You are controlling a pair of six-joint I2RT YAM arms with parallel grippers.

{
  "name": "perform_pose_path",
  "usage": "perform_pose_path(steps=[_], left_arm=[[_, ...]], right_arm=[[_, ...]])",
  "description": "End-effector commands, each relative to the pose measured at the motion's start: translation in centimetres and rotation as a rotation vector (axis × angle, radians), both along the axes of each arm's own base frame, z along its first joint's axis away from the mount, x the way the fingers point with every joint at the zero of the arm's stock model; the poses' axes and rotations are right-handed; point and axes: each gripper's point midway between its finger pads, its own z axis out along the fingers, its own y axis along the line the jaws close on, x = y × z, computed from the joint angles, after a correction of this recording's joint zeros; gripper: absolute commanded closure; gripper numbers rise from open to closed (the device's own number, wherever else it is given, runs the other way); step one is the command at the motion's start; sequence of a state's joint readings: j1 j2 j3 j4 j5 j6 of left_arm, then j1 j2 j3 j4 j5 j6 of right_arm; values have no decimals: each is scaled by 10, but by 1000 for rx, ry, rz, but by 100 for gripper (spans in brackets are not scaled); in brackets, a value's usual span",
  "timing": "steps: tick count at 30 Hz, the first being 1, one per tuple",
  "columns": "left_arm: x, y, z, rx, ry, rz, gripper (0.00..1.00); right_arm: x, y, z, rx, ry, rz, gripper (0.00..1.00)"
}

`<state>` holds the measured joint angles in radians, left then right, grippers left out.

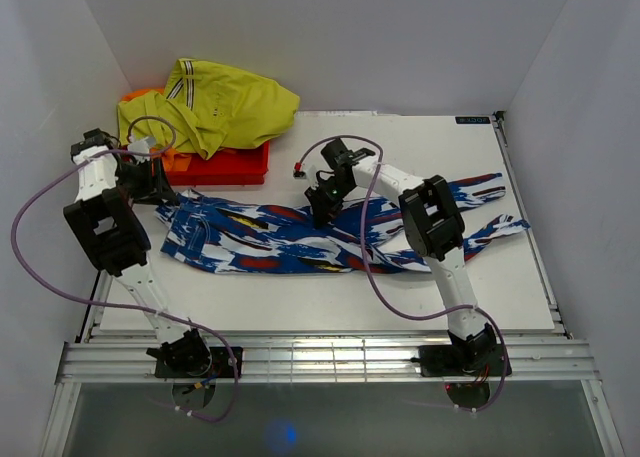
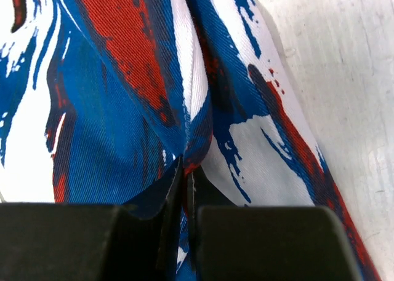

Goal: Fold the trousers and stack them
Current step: Flatten the trousers out

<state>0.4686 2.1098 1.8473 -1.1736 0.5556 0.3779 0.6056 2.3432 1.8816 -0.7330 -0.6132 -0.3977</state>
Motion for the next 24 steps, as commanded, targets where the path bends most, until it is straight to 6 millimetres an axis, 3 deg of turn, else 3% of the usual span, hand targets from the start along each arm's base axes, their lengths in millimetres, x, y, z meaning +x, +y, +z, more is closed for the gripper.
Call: perform_pose_path(steps=[1,2,4,5,7,9,10,11,14,17,19,24], left_arm=[[-24,13,43,162,-117,-57,39],[-44,11,29,156,-68,-63,37],[-68,11,29,182,-36,-85,37],[-88,11,15,153,13,-70,37],[-101,12,13,141,7,-62,36],[-111,12,-1,105,22,-44,36],[-112,11,-5,91,21,-47,36],[-110,8,-8,68,7,-54,36],[-104,8,-24,48,-11,-73,36],[-93,10,-38,33,-35,-73,36],[-84,15,-43,33,-47,-73,36],[-79,17,-65,4,-21,-82,36]], right_arm=[[8,10,-1,-69,-94,-16,92],[8,10,-5,-89,-102,-18,92],[3,12,-10,-107,-106,-17,92],[3,11,-11,-116,-105,-24,92],[1,11,-11,-118,-100,-28,89],[-1,9,-7,-122,-98,-22,78],[-1,9,-4,-121,-100,-19,70],[-2,8,6,-115,-113,-18,55],[0,6,33,-84,-173,-7,38],[7,4,62,-37,-233,-8,33],[14,1,71,-18,-263,-8,33],[47,-10,59,-65,-321,-45,41]])
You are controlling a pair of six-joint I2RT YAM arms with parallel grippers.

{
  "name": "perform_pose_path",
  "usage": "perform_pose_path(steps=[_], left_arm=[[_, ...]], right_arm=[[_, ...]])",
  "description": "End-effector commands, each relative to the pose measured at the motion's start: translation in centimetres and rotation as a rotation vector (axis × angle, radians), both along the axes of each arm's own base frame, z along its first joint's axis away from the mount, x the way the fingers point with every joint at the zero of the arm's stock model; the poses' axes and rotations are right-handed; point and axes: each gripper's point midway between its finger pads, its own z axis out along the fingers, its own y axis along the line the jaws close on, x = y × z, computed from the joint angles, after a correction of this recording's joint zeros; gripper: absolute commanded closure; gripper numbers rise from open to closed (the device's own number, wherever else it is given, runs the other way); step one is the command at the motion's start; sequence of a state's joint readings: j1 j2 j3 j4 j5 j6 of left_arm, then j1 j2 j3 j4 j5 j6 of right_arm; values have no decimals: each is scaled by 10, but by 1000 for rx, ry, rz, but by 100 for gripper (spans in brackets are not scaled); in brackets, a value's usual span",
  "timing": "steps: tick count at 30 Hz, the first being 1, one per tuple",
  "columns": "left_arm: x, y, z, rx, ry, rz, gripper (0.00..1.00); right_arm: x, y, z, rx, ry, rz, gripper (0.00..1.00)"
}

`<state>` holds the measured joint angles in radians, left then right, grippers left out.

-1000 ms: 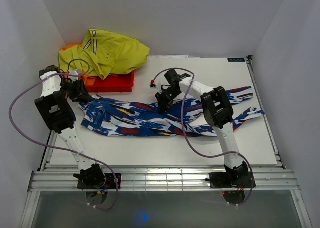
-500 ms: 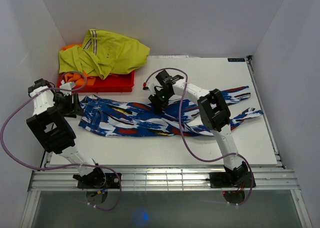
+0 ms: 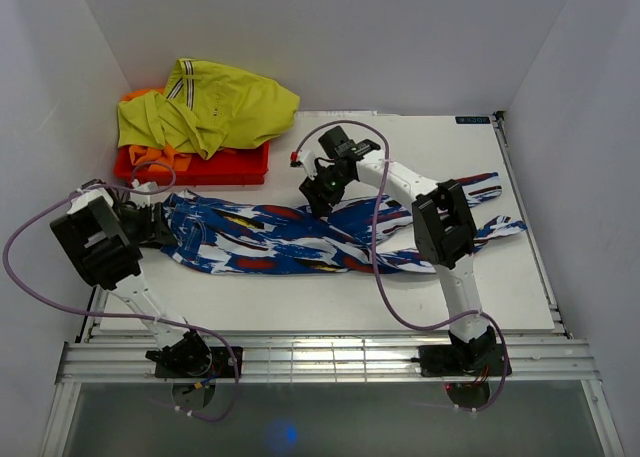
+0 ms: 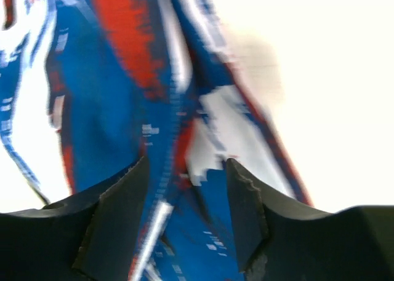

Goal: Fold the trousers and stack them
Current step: Flatten the trousers out

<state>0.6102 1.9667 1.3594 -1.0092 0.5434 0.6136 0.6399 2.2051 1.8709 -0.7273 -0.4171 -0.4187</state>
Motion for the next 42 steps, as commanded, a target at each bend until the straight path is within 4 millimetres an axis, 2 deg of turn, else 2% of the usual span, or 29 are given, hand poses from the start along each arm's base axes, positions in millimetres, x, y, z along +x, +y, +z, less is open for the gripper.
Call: perform_pose_path(steps=[1,2,4,5,8,9,10,12,17,20,23,28,29,31,34,36,38,40,42], left_arm=[[18,2,3,-9,-81,-24,39],[17,1,2,-18,-75,-25,41],[11,-4,-1,-44,-47,-22,50],[8,-7,-1,-55,-37,-22,62],[0,-13,6,-70,-29,-35,80],[-4,-15,12,-70,-29,-35,90],[-5,-15,15,-70,-32,-36,95],[-8,-14,25,-67,-23,-29,100],[-24,10,51,-9,-15,11,100],[-48,25,63,14,24,39,100],[-79,41,66,41,72,83,100],[-139,59,54,77,186,126,100],[-152,53,48,60,220,125,100],[-174,59,45,89,256,134,100],[-198,59,35,111,306,129,100],[-205,54,29,105,323,123,100],[-207,58,28,147,317,121,100],[-206,63,32,190,293,120,88],[-191,68,46,199,213,119,74]], right_arm=[[36,-6,7,-7,-105,-29,43],[40,-8,-7,-29,-95,-36,47],[52,-9,-24,-61,-117,-49,51],[54,-10,-30,-70,-120,-50,53],[59,-17,-53,-123,-133,-54,59],[61,-20,-58,-142,-141,-58,59],[64,-27,-69,-183,-150,-69,60],[66,-33,-76,-219,-164,-69,64],[71,-59,-93,-340,-203,-107,71],[78,-76,-98,-395,-213,-157,73],[83,-86,-99,-416,-210,-205,74],[81,-95,-97,-416,-188,-242,75],[79,-95,-97,-414,-183,-245,75],[74,-96,-96,-410,-172,-248,75],[69,-93,-93,-387,-153,-255,75],[69,-90,-91,-370,-141,-269,75],[69,-82,-85,-332,-130,-271,75],[70,-76,-78,-302,-123,-281,75],[72,-73,-71,-286,-128,-286,75]])
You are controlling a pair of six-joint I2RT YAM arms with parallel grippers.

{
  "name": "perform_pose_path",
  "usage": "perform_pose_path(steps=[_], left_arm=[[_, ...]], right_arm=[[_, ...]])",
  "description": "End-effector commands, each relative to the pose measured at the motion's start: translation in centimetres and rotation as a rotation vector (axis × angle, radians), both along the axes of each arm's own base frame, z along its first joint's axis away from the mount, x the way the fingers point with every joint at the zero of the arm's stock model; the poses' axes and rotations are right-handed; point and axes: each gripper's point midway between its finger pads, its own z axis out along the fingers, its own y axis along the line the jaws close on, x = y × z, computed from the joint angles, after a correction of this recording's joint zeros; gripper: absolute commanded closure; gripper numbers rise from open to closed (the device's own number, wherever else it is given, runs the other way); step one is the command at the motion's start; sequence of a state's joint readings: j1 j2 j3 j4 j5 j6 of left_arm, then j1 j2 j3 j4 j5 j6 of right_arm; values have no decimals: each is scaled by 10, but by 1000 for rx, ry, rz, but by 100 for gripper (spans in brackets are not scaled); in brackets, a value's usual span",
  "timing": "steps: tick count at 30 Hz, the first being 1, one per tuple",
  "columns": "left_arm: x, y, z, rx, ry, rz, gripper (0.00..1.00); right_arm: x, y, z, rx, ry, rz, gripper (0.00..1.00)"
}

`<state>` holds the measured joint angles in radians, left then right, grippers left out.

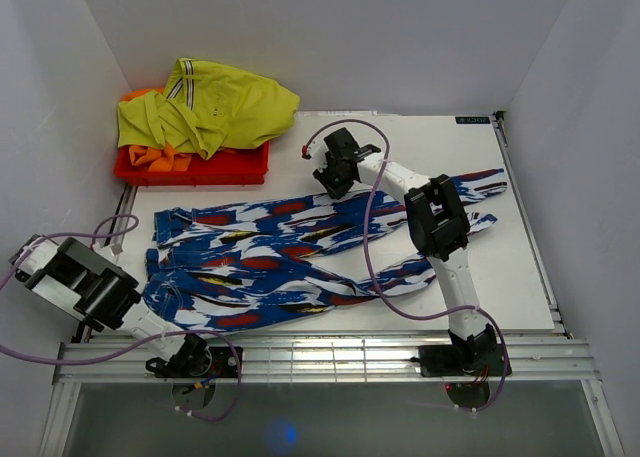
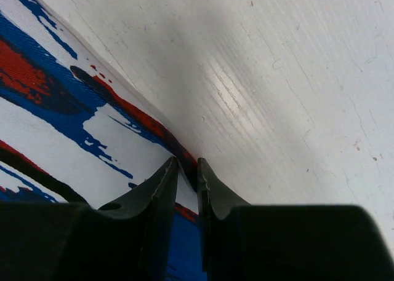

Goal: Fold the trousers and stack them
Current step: Flatten the trousers out

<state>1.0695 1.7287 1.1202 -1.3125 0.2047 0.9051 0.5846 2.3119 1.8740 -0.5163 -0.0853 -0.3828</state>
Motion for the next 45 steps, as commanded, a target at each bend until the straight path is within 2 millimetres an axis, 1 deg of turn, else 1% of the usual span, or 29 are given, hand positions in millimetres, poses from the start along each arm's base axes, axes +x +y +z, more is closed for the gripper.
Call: perform_pose_path(steps=[1,3,4,8,11,12,13,15,16,19,20,21,22,24,25,26,28,29,30,31,32,35,37,39,40,42,43,44,45], left_arm=[[24,27,34,160,-159,-44,59],[48,27,55,150,-281,-24,47],[63,38,72,188,-337,-22,40],[112,34,100,131,-462,-11,38],[156,11,106,78,-533,-54,35],[174,-11,108,55,-547,-86,35],[191,-15,108,72,-591,-101,35],[206,-57,96,9,-575,-129,35],[210,-69,89,-5,-565,-137,36],[224,-92,52,-19,-520,-129,41],[223,-94,41,-23,-491,-119,42],[221,-97,29,-32,-458,-110,48],[223,-96,13,-44,-424,-89,50],[222,-91,-4,-30,-382,-75,57],[225,-86,-17,-20,-362,-68,58],[224,-81,-26,4,-336,-63,60],[232,-70,-37,41,-326,-59,67],[233,-67,-48,42,-298,-53,68],[236,-61,-51,67,-289,-50,70],[246,-52,-49,96,-304,-45,72],[251,-48,-50,109,-306,-47,73],[272,-33,-30,166,-370,-68,73],[282,-33,-5,163,-441,-113,69],[294,-44,32,117,-556,-186,57],[293,-63,62,60,-643,-266,52],[293,-95,98,13,-745,-392,41],[286,-114,127,15,-828,-474,39],[279,-131,133,7,-846,-527,37],[275,-164,142,-14,-876,-622,35]], right_arm=[[-17,-32,-22,-93,112,-65,76],[-15,-32,-17,-94,100,-67,75],[-14,-34,-11,-96,86,-70,76],[-12,-33,13,-70,40,-54,75],[-14,-34,33,-38,17,-53,73],[-14,-33,45,-13,6,-50,72],[-16,-35,50,-4,5,-55,69],[-19,-36,73,52,0,-44,62],[-21,-41,78,60,3,-50,50],[-31,-65,105,86,8,-39,29],[-35,-84,106,70,35,-53,25],[-42,-93,121,80,17,-11,20],[-48,-117,117,67,46,-26,11],[-68,-149,128,47,54,24,8],[-70,-179,128,32,57,-8,6],[-83,-198,116,7,94,-3,6],[-101,-234,119,-44,84,51,6],[-109,-264,110,-59,112,15,6],[-116,-277,111,-75,109,22,7],[-122,-308,108,-99,120,7,8],[-129,-320,105,-108,133,3,9],[-145,-352,95,-126,166,8,13],[-154,-365,89,-128,168,13,16],[-157,-365,88,-116,137,62,18],[-166,-364,81,-101,151,76,18],[-168,-358,79,-87,108,124,18],[-175,-353,71,-69,114,140,19],[-169,-352,72,-75,62,148,19],[-166,-348,71,-60,30,168,19]])
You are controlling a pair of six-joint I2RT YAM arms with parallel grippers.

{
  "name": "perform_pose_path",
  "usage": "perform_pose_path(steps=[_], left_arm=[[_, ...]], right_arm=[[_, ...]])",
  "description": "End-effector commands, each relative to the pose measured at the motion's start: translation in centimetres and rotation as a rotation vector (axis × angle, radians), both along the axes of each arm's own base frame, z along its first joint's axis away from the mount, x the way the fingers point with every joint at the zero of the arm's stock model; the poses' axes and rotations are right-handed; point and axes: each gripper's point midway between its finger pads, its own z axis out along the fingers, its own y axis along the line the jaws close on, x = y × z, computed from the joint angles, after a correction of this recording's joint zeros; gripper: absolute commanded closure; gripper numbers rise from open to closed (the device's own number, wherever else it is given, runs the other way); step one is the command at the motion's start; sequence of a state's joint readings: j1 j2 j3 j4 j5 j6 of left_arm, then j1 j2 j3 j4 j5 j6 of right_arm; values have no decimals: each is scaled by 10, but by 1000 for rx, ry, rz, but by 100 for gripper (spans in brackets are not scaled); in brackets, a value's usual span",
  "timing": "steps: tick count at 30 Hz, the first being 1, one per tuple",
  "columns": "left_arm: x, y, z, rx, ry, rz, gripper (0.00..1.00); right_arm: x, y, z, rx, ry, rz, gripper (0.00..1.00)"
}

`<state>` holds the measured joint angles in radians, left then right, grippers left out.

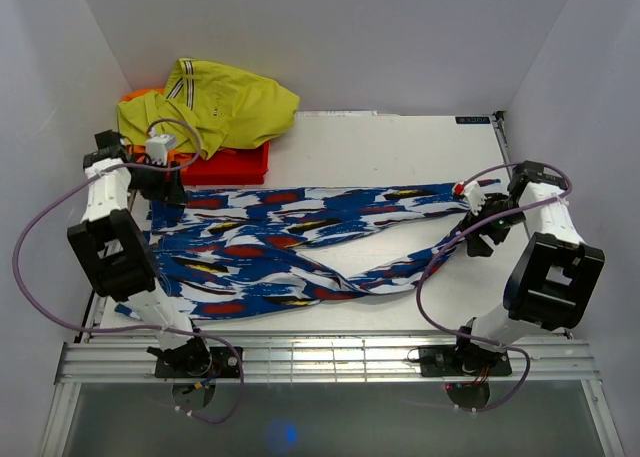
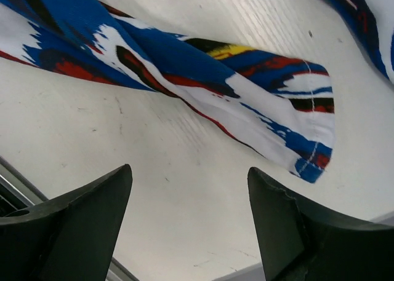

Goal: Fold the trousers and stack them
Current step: Flatten the trousers out

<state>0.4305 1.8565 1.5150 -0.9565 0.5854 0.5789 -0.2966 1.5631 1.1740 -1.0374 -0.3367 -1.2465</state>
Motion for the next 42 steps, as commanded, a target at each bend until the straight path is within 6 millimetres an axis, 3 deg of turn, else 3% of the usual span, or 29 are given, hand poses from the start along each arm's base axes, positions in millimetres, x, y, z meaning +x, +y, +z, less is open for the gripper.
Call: perform_pose_path(steps=[1,2,3,5,6,7,8,9,11,12,14,15,18,20,21,22,24,26,30,34,35,38,40,42], left_arm=[[-17,-102,91,3,-280,-376,34],[-28,-123,111,15,-354,-449,33],[-44,-158,106,-7,-353,-548,32],[-62,-194,118,-17,-429,-646,32],[-80,-230,118,-55,-448,-761,31],[-91,-245,106,-62,-450,-806,30],[-102,-260,106,-62,-471,-848,30],[-118,-287,98,-42,-475,-937,30],[-133,-313,79,-8,-494,-1023,30],[-152,-338,72,-4,-492,-1112,30],[-158,-359,64,38,-518,-1169,30],[-172,-378,60,37,-527,-1231,30],[-181,-419,39,79,-525,-1323,30],[-184,-440,40,87,-556,-1360,30],[-197,-454,37,84,-562,-1407,30],[-200,-461,19,105,-524,-1442,31],[-214,-478,13,111,-505,-1509,33],[-225,-485,-7,114,-444,-1551,34],[-241,-496,-28,143,-412,-1600,42],[-246,-496,-38,178,-404,-1618,67],[-248,-496,-38,186,-409,-1625,77],[-248,-496,-30,202,-435,-1614,93],[-254,-496,-10,160,-460,-1605,100],[-264,-495,12,94,-491,-1608,100]], right_arm=[[9,15,7,33,-171,199,19],[7,17,3,41,-176,214,19],[10,20,4,44,-207,230,19],[7,21,0,50,-234,290,19],[9,24,3,63,-267,311,19],[15,22,3,49,-311,340,18],[17,23,3,47,-330,347,18],[22,24,3,56,-347,339,19],[37,21,6,64,-366,277,23],[48,19,9,78,-358,259,24],[47,19,4,125,-268,203,28],[49,18,-8,151,-212,180,28],[60,17,-18,188,-144,126,28],[62,17,-31,205,-112,104,28],[62,18,-34,215,-98,85,27],[62,18,-37,222,-87,77,26],[63,19,-44,234,-66,63,26],[64,20,-48,237,-57,63,26],[64,18,-52,227,-39,58,42],[64,13,-48,205,-34,47,49],[64,12,-46,198,-35,47,51],[60,9,-43,174,-18,45,57],[55,2,-43,134,-2,33,59],[54,-10,-37,83,-8,8,59]])
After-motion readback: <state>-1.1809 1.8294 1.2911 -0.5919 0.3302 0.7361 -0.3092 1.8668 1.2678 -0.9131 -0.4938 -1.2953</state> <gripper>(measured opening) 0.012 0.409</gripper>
